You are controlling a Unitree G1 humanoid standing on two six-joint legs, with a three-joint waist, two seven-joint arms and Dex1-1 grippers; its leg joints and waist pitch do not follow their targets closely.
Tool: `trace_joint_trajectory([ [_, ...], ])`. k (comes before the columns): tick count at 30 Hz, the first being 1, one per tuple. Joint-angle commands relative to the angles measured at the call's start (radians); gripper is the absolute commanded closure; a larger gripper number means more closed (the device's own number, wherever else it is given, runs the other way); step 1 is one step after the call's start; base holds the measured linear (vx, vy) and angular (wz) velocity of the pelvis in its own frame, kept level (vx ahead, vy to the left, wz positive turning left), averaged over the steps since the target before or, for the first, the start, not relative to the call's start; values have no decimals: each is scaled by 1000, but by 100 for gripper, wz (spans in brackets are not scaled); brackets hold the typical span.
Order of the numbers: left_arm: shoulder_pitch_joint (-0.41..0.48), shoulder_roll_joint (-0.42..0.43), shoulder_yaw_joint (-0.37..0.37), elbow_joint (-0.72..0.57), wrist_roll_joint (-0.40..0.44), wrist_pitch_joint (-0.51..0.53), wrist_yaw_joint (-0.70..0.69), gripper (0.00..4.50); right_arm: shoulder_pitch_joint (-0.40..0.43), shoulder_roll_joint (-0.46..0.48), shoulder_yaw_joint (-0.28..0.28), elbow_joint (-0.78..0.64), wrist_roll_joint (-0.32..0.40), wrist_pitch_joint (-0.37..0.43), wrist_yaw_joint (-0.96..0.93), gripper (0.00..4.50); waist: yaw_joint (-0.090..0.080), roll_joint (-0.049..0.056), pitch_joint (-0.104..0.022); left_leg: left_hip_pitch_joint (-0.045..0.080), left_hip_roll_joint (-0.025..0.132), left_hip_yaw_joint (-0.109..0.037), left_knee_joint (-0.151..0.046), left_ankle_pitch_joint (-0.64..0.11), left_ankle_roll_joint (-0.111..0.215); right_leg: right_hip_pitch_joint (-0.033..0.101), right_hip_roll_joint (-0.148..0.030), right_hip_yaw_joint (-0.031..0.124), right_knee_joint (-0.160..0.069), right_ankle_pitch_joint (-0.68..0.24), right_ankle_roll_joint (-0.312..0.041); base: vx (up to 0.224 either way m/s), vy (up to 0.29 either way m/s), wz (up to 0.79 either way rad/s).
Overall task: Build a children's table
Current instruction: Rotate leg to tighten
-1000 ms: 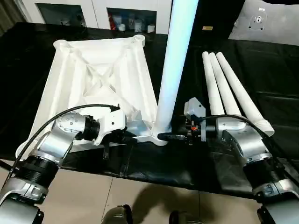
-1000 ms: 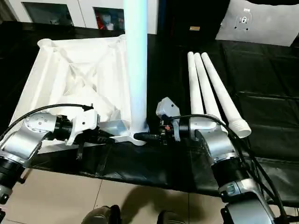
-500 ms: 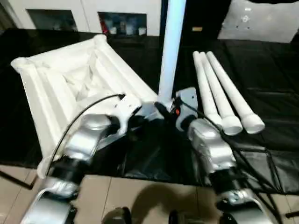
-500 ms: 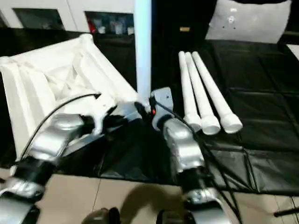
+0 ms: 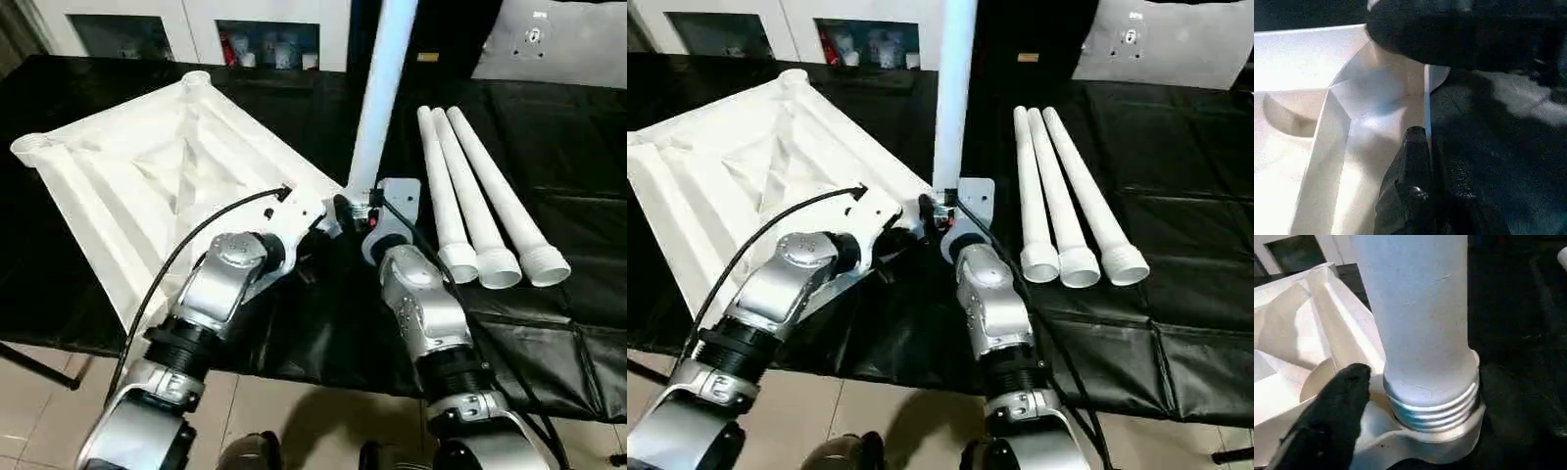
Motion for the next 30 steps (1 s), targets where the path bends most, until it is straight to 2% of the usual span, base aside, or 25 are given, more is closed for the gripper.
trace_joint_trajectory([
  [1, 7, 2, -9, 0, -3, -79, -33, 450, 24, -20, 8, -28, -1, -8, 36, 32, -4, -2, -75, 25, 75, -38, -56, -119, 84, 50, -94, 53, -67, -35, -219, 0, 0, 0],
  [2, 10, 29, -14, 30, 1, -130, -57, 450, 68, -57, 10, -104, 14, 20, 84, 27, -2, -4, -74, 24, 73, -38, -55, -118, 87, 52, -92, 53, -68, -32, -209, 0, 0, 0],
  [3, 10, 29, -14, 30, 1, -130, -57, 450, 68, -57, 10, -104, 14, 20, 84, 21, 0, -5, -75, 24, 75, -39, -55, -110, 91, 54, -93, 54, -65, -17, -201, 0, 0, 0],
  [5, 9, 52, -10, 65, 9, -185, -45, 450, 126, -92, 15, -210, 35, 61, 124, 3, 0, -7, -75, 23, 74, -39, -56, -110, 95, 55, -92, 53, -67, -18, -198, 0, 0, 0],
  [7, 8, 54, 1, 82, 0, -216, -44, 450, 147, -104, 15, -249, 48, 69, 140, 3, -4, -10, -72, 22, 72, -39, -59, -141, 91, 54, -93, 53, -74, -78, -189, 0, 0, 0],
  [9, 12, 49, 20, 93, -30, -257, -66, 450, 167, -107, 5, -292, 68, 73, 143, 3, -7, -13, -69, 23, 71, -39, -62, -178, 71, 51, -95, 55, -83, -186, -176, 0, 0, 0],
  [11, 15, 46, 29, 94, -45, -279, -78, 450, 176, -110, 1, -315, 78, 70, 145, 3, -8, -13, -66, 25, 71, -39, -63, -195, 64, 47, -96, 56, -89, -234, -168, 0, 0, 0],
  [12, 18, 42, 39, 86, -57, -281, -83, 450, 181, -113, -1, -330, 85, 74, 151, 3, -8, -13, -69, 27, 71, -38, -62, -191, 59, 45, -96, 58, -89, -251, -162, 0, 0, 0],
  [13, 22, 38, 49, 76, -72, -281, -91, 423, 187, -117, -5, -349, 89, 77, 150, 0, -7, -14, -69, 27, 71, -37, -62, -181, 60, 45, -95, 59, -89, -240, -162, 0, 0, 0],
  [15, 35, 34, 73, 35, -111, -278, -106, 423, 208, -134, -9, -420, 106, 124, 161, 0, -6, -15, -74, 24, 72, -37, -59, -141, 73, 48, -93, 57, -79, -172, -176, 0, 0, 0],
  [16, 41, 37, 81, 16, -120, -278, -101, 403, 218, -150, 6, -445, 104, 144, 182, 0, -2, -12, -79, 23, 72, -35, -55, -110, 86, 49, -93, 57, -72, -108, -190, 0, 0, 0],
  [17, 45, 40, 88, -1, -123, -270, -93, 403, 224, -162, 21, -460, 96, 156, 193, 0, 1, -5, -87, 25, 76, -36, -50, -60, 103, 48, -88, 55, -59, -9, -207, 0, 0, 0],
  [18, 51, 44, 95, -21, -128, -258, -94, 385, 229, -171, 34, -471, 92, 173, 202, 0, 2, -6, -91, 25, 78, -36, -44, -12, 127, 45, -84, 52, -45, 95, -227, 0, 0, 0],
  [20, 71, 70, 111, -77, -130, -226, -99, 382, 239, -189, 73, -494, 91, 214, 237, 0, -1, -12, -91, 12, 72, -36, -36, 48, 169, 50, -85, 49, -32, 215, -244, 0, 0, 0],
  [21, 76, 78, 114, -90, -125, -219, -97, 382, 241, -193, 83, -499, 92, 219, 248, 0, -1, -10, -91, 12, 73, -37, -35, 45, 177, 50, -87, 48, -31, 217, -246, 0, 0, 0],
  [22, 86, 100, 123, -115, -113, -200, -89, 382, 245, -201, 106, -506, 94, 238, 270, 0, -6, -13, -85, 7, 71, -36, -36, 14, 182, 51, -90, 47, -37, 181, -247, 0, 0, 0],
  [23, 102, 130, 139, -152, -98, -173, -80, 382, 252, -213, 139, -517, 87, 261, 288, 0, -8, -7, -80, 10, 73, -38, -40, -28, 171, 50, -92, 46, -45, 115, -245, 0, 0, 0],
  [24, 114, 154, 151, -181, -87, -152, -72, 382, 258, -222, 164, -527, 81, 279, 301, 0, -13, -8, -75, 12, 76, -39, -44, -66, 150, 51, -91, 47, -51, 49, -240, 0, 0, 0],
  [25, 115, 155, 153, -183, -87, -151, -72, 382, 259, -222, 165, -527, 80, 279, 301, 0, -15, -8, -73, 12, 76, -38, -47, -83, 140, 49, -89, 47, -55, 15, -233, 0, 0, 0],
  [27, 134, 189, 179, -227, -91, -115, -64, 382, 265, -235, 199, -532, 59, 274, 313, 0, -19, -5, -67, 21, 77, -37, -52, -144, 93, 43, -87, 50, -66, -96, -216, 0, 0, 0],
  [29, 177, 274, 226, -307, -70, -30, -41, 382, 270, -241, 233, -539, 43, 293, 315, 0, -21, -9, -65, 21, 79, -39, -55, -154, 74, 43, -88, 51, -66, -118, -210, 0, 0, 0],
  [30, 215, 347, 269, -360, -37, 41, -24, 410, 269, -242, 253, -534, 33, 306, 317, 0, -27, -10, -62, 20, 78, -39, -60, -161, 61, 40, -83, 52, -66, -130, -202, 0, 0, 0],
])
